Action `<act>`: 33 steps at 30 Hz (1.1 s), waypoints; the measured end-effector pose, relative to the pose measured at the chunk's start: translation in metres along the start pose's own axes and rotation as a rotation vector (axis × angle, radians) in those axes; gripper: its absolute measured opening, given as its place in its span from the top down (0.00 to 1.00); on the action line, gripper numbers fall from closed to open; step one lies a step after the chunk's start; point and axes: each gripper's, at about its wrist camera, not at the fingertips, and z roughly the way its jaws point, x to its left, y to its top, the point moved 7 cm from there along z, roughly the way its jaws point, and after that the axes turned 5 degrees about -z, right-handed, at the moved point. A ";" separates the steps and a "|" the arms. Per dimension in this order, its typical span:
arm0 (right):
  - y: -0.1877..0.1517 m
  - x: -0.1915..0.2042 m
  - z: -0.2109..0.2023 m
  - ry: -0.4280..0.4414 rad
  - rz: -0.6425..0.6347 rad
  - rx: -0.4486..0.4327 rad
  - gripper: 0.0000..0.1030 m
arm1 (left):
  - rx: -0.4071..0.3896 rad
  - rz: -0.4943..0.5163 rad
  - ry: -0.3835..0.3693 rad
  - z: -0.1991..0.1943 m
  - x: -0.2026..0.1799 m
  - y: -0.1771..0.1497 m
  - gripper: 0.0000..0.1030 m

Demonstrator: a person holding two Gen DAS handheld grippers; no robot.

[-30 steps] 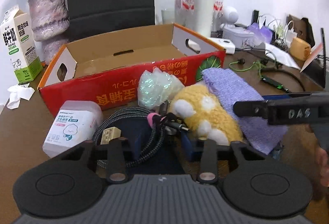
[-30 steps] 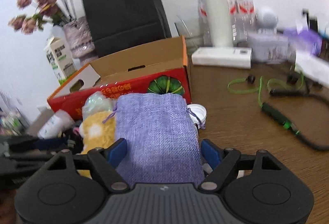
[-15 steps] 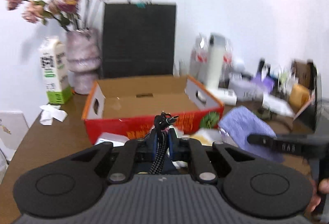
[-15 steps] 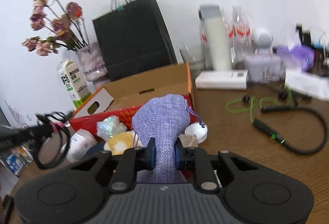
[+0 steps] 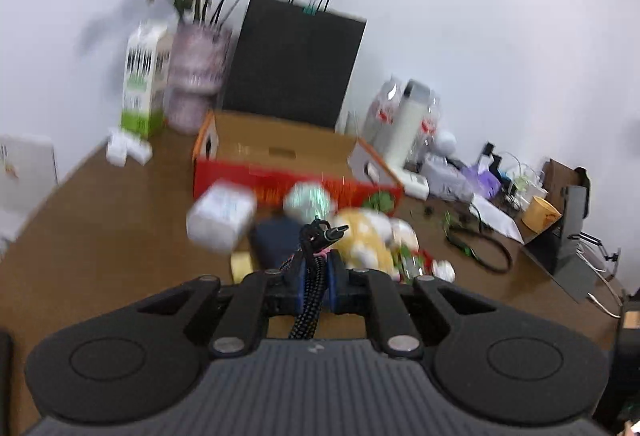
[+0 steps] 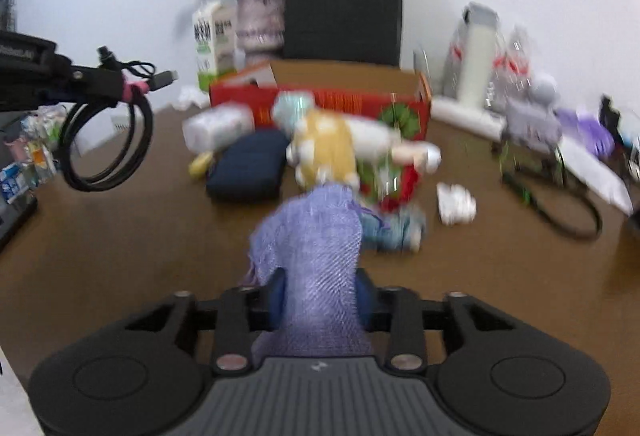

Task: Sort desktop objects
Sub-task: 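Grasp the black braided cable with the left tool while the right tool grasps the purple pouch, then carry cable and pouch into the cardboard box and open both tools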

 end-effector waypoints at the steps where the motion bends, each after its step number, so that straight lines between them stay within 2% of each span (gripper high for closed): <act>1: -0.006 0.002 -0.003 -0.002 0.005 0.000 0.55 | 0.011 -0.007 -0.006 -0.003 0.003 -0.007 0.89; 2: -0.011 0.002 -0.005 -0.007 0.014 0.003 0.45 | 0.017 -0.007 -0.007 -0.006 0.005 -0.014 0.89; 3: -0.014 0.003 -0.007 -0.009 0.017 0.007 0.40 | 0.023 -0.005 -0.004 -0.009 0.006 -0.022 0.89; 5: -0.017 0.006 -0.013 -0.017 0.010 0.010 0.38 | 0.041 -0.014 -0.013 -0.013 0.008 -0.035 0.89; 8: -0.015 0.009 -0.023 -0.057 -0.009 0.012 0.22 | 0.042 -0.016 -0.021 -0.021 0.008 -0.045 0.89; 10: -0.016 0.013 -0.028 -0.051 -0.016 0.004 0.20 | 0.030 -0.003 -0.021 -0.026 0.008 -0.047 0.89; 14: -0.017 0.021 -0.005 -0.025 -0.001 0.034 0.21 | 0.036 -0.002 -0.036 -0.023 0.005 -0.050 0.89; 17: -0.014 0.025 0.013 -0.048 0.002 0.056 0.28 | 0.044 0.009 -0.043 -0.021 0.000 -0.055 0.89; 18: -0.013 0.027 0.017 -0.040 0.004 0.064 0.34 | 0.045 0.012 -0.048 -0.021 -0.001 -0.056 0.89; 22: -0.009 0.032 0.024 -0.016 -0.017 0.067 0.43 | 0.054 0.006 -0.053 -0.017 0.000 -0.058 0.89; 23: -0.007 0.033 0.024 0.015 -0.013 0.071 0.54 | 0.056 0.000 -0.054 -0.016 0.001 -0.059 0.89; 26: -0.004 0.032 0.024 0.012 -0.023 0.085 0.89 | 0.062 -0.011 -0.063 -0.012 0.002 -0.059 0.89; 33: -0.004 0.017 0.026 0.003 0.026 0.079 1.00 | 0.063 -0.009 -0.062 -0.008 0.001 -0.058 0.89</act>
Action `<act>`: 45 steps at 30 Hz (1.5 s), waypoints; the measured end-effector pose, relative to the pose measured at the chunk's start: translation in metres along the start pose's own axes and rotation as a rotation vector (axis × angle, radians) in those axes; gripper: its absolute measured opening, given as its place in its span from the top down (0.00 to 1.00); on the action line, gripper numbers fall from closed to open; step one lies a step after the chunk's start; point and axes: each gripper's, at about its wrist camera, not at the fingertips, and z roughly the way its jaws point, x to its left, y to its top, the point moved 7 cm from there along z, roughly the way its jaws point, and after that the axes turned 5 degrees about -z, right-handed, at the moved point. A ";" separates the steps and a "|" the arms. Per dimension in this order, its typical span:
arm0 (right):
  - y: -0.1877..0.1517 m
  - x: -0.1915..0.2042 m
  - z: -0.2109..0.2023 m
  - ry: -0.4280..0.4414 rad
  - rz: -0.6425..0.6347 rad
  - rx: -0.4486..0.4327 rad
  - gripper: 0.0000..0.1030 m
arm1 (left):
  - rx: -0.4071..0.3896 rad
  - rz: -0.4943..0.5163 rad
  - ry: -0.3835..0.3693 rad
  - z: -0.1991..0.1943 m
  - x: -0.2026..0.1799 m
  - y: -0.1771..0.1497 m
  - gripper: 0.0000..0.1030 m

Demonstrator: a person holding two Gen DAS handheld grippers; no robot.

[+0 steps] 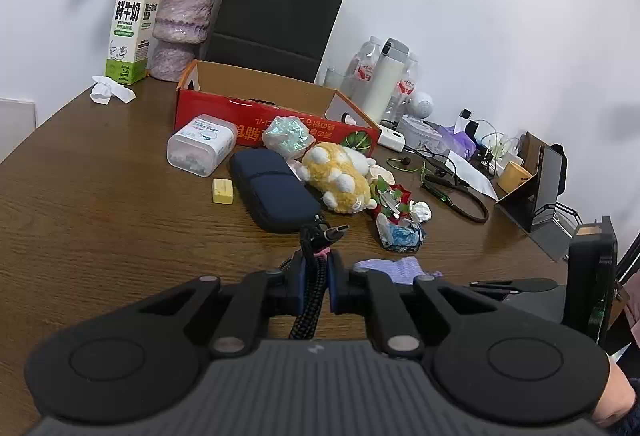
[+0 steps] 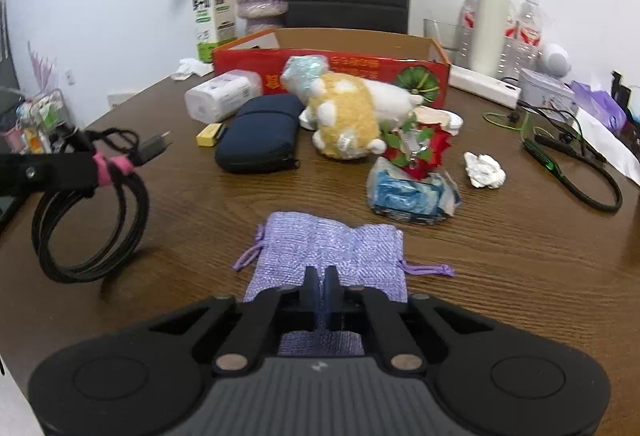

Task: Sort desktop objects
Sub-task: 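Carry cable and pouch into the cardboard box and open both tools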

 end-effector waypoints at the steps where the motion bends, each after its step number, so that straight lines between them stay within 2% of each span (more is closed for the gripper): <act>1: 0.000 -0.003 -0.001 -0.011 0.011 -0.002 1.00 | 0.000 0.000 0.004 0.000 0.000 0.001 0.89; 10: 0.033 -0.027 -0.048 -0.045 0.070 -0.160 1.00 | -0.044 0.004 0.012 0.000 0.001 0.028 0.89; 13: 0.057 -0.035 -0.063 -0.033 0.065 -0.218 1.00 | -0.082 0.002 -0.012 -0.002 -0.002 0.055 0.89; 16: 0.092 -0.045 -0.073 -0.024 0.036 -0.278 1.00 | -0.145 0.019 0.004 -0.002 -0.006 0.089 0.89; 20: 0.145 -0.059 -0.063 -0.021 0.011 -0.321 1.00 | -0.192 0.042 0.014 0.013 -0.010 0.140 0.89; 25: 0.219 -0.081 -0.017 0.006 -0.012 -0.314 1.00 | -0.173 0.037 0.027 0.060 -0.009 0.216 0.89; 28: 0.261 -0.095 0.024 0.000 -0.027 -0.284 1.00 | -0.162 0.049 0.085 0.100 -0.001 0.257 0.89; 33: 0.320 -0.115 0.106 0.013 -0.015 -0.217 1.00 | -0.108 0.074 0.167 0.189 0.030 0.298 0.89; 38: 0.341 -0.128 0.200 -0.001 -0.016 -0.102 1.00 | 0.022 0.072 0.244 0.288 0.055 0.299 0.89; 41: 0.338 -0.130 0.255 0.012 -0.028 -0.007 1.00 | 0.083 0.112 0.254 0.328 0.058 0.291 0.89; 44: 0.329 -0.131 0.294 0.019 -0.023 0.061 1.00 | 0.151 0.125 0.285 0.363 0.067 0.279 0.89; 45: 0.327 -0.133 0.304 0.012 -0.016 0.082 1.00 | 0.174 0.122 0.273 0.372 0.069 0.274 0.88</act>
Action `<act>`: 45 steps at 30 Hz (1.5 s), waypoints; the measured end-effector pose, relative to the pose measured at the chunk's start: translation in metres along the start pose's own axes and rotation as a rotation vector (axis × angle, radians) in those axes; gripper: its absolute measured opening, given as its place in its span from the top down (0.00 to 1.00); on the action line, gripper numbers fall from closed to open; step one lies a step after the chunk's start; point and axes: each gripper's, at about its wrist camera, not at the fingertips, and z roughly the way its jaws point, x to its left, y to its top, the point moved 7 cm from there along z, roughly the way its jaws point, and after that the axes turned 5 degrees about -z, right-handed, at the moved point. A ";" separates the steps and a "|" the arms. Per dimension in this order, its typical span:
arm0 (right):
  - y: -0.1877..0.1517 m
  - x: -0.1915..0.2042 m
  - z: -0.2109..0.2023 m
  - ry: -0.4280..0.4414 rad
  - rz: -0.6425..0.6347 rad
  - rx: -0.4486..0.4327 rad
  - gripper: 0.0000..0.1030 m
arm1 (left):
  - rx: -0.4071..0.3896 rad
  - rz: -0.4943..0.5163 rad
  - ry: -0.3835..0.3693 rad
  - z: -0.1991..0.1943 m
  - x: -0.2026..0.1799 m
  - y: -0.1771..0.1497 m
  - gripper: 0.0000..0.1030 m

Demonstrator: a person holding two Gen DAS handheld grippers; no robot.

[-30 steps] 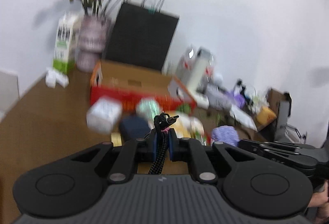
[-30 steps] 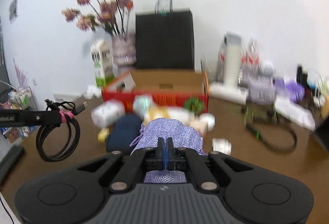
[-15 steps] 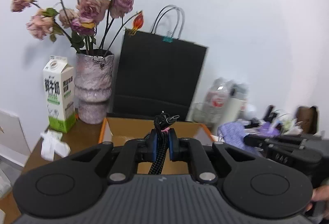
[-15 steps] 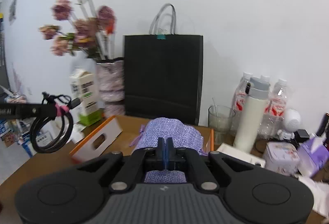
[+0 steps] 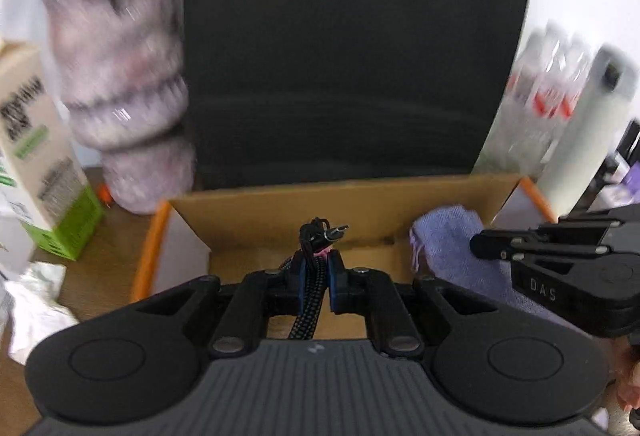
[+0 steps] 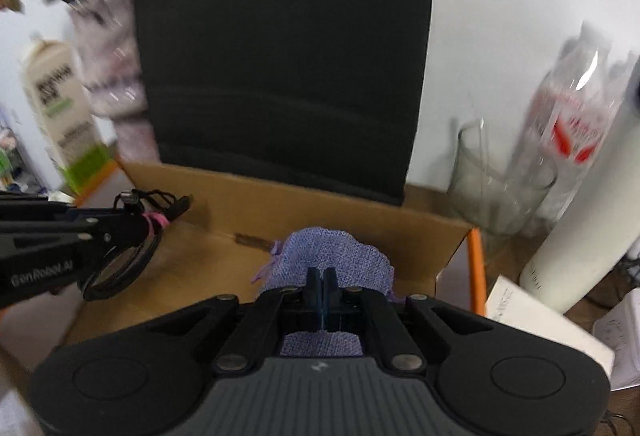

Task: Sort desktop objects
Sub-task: 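Carry cable and pouch into the cardboard box and open both tools, then withdraw both tools from the box back over the table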

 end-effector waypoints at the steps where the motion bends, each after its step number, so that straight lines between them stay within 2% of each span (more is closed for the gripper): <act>1: -0.002 -0.002 0.009 0.001 0.011 0.026 1.00 | 0.026 0.002 -0.006 0.008 -0.001 -0.003 0.87; 4: -0.007 -0.007 0.030 -0.002 0.029 0.084 0.99 | 0.101 0.001 0.009 0.026 -0.002 -0.012 0.85; 6: -0.010 -0.010 0.035 -0.005 0.044 0.121 0.98 | 0.140 -0.023 0.014 0.033 0.001 -0.015 0.79; 7: -0.011 -0.010 0.036 -0.001 0.041 0.131 0.94 | 0.141 -0.038 0.018 0.033 0.003 -0.013 0.64; 8: -0.012 -0.009 0.039 0.000 0.042 0.152 0.84 | 0.136 -0.054 0.018 0.032 0.005 -0.011 0.45; 9: -0.012 -0.009 0.041 0.001 0.053 0.167 0.66 | 0.125 -0.068 0.018 0.029 0.007 -0.008 0.38; 11: -0.009 -0.009 0.036 0.001 0.074 0.162 0.47 | 0.113 -0.092 0.003 0.020 0.010 -0.002 0.34; 12: -0.006 -0.009 0.030 0.001 0.084 0.147 0.45 | 0.117 -0.095 -0.006 0.014 0.011 0.001 0.31; 14: 0.002 -0.010 0.009 0.025 0.123 0.112 0.42 | 0.115 -0.104 0.003 -0.003 0.012 0.007 0.13; 15: 0.006 -0.011 0.000 0.046 0.142 0.102 0.34 | 0.114 -0.104 0.012 -0.006 0.011 0.013 0.09; 17: 0.011 -0.013 -0.023 0.067 0.180 0.095 0.26 | 0.120 -0.106 0.046 -0.022 0.012 0.016 0.00; 20: 0.010 -0.012 -0.055 0.076 0.207 0.091 0.21 | 0.163 -0.142 0.095 -0.040 0.019 0.007 0.00; 23: -0.002 -0.009 -0.083 0.043 0.209 0.096 0.21 | 0.192 -0.188 0.133 -0.062 0.027 -0.009 0.00; 27: -0.028 0.004 -0.123 0.017 0.176 0.060 0.21 | 0.115 -0.142 0.118 -0.110 0.022 -0.032 0.00; 31: -0.061 0.018 -0.169 -0.015 0.136 -0.028 0.21 | 0.012 -0.105 0.121 -0.160 0.019 -0.066 0.00; 39: -0.141 0.056 -0.245 -0.083 0.090 -0.200 0.18 | -0.112 -0.091 0.097 -0.239 0.019 -0.157 0.00; 45: -0.218 0.082 -0.282 -0.100 0.122 -0.296 0.16 | -0.218 -0.058 0.116 -0.279 0.014 -0.235 0.00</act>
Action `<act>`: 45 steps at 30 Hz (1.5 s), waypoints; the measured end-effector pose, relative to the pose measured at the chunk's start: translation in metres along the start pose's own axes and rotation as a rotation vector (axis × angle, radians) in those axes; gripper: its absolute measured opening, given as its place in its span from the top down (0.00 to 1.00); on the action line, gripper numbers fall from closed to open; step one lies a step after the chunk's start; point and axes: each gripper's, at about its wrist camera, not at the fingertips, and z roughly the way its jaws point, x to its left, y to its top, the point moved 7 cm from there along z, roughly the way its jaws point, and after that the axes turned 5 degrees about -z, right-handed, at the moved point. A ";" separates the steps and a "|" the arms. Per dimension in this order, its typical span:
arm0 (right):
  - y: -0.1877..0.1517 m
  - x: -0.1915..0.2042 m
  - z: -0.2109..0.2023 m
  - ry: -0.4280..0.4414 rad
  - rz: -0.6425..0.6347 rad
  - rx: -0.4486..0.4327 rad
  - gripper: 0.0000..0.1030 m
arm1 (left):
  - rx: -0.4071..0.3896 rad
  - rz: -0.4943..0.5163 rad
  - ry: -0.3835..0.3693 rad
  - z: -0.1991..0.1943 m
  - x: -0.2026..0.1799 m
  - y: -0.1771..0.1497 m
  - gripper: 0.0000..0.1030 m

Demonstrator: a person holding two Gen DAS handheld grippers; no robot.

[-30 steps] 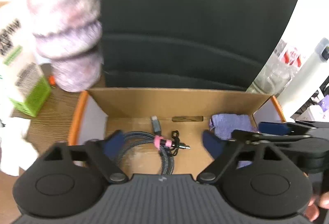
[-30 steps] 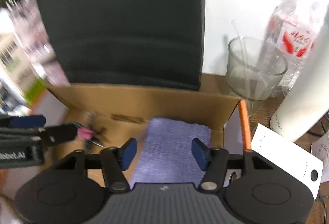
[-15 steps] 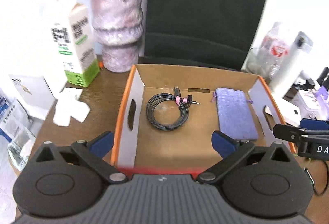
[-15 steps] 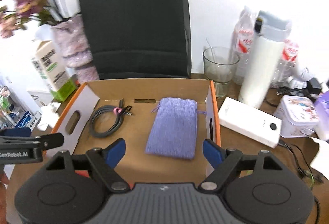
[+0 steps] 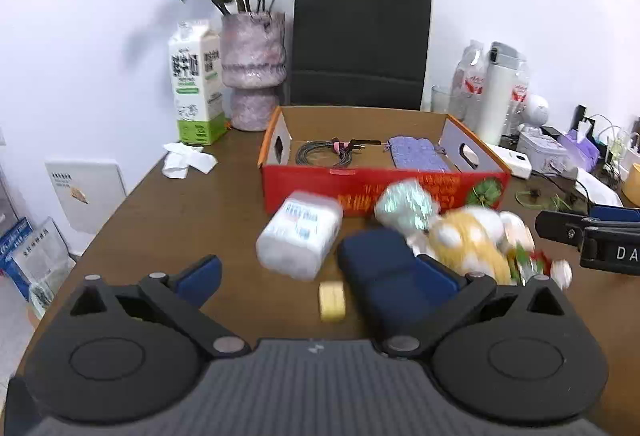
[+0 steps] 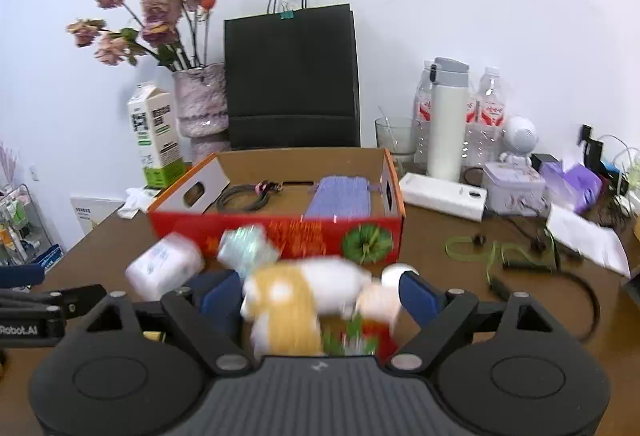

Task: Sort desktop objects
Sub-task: 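Withdraw both tools from the box back over the table, then grasp the yellow block with the left tool while the right tool grasps the blue packet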

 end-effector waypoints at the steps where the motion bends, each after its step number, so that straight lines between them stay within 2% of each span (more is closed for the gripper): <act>1: -0.013 0.002 -0.008 -0.006 0.003 -0.005 0.16 | -0.011 -0.005 0.010 -0.007 0.002 -0.012 0.00; 4: -0.050 0.010 -0.026 -0.012 -0.006 0.008 0.16 | -0.025 0.021 0.020 -0.024 0.003 -0.048 0.00; 7: -0.082 0.019 -0.044 0.011 -0.009 0.007 0.16 | -0.055 0.002 0.028 -0.043 0.005 -0.074 0.00; 9: -0.100 0.025 -0.054 0.014 -0.013 0.007 0.16 | -0.076 0.008 0.003 -0.054 0.004 -0.086 0.00; 12: -0.121 0.035 -0.066 0.022 -0.029 0.014 0.16 | -0.088 0.007 0.008 -0.067 0.002 -0.098 0.00; 17: -0.142 0.042 -0.089 -0.001 -0.069 -0.038 0.16 | -0.101 0.005 -0.016 -0.080 -0.001 -0.116 0.00; 21: -0.146 0.043 -0.098 -0.004 -0.088 -0.077 0.16 | -0.075 -0.007 -0.031 -0.079 -0.004 -0.122 0.00; 26: -0.142 0.041 -0.101 -0.007 -0.088 -0.103 0.16 | -0.090 -0.013 -0.039 -0.080 -0.005 -0.120 0.00; 33: -0.143 0.035 -0.088 -0.008 -0.067 -0.065 0.16 | -0.056 -0.017 -0.054 -0.067 -0.008 -0.124 0.01; 39: -0.130 0.017 -0.068 -0.003 -0.017 -0.005 0.16 | -0.054 0.014 -0.048 -0.052 -0.011 -0.108 0.02; 43: -0.117 0.004 -0.042 -0.019 -0.005 0.026 0.17 | -0.033 0.039 -0.051 -0.024 -0.007 -0.087 0.20; 45: -0.108 -0.005 -0.025 -0.034 0.012 0.044 0.19 | 0.000 0.046 -0.052 -0.003 -0.005 -0.077 0.22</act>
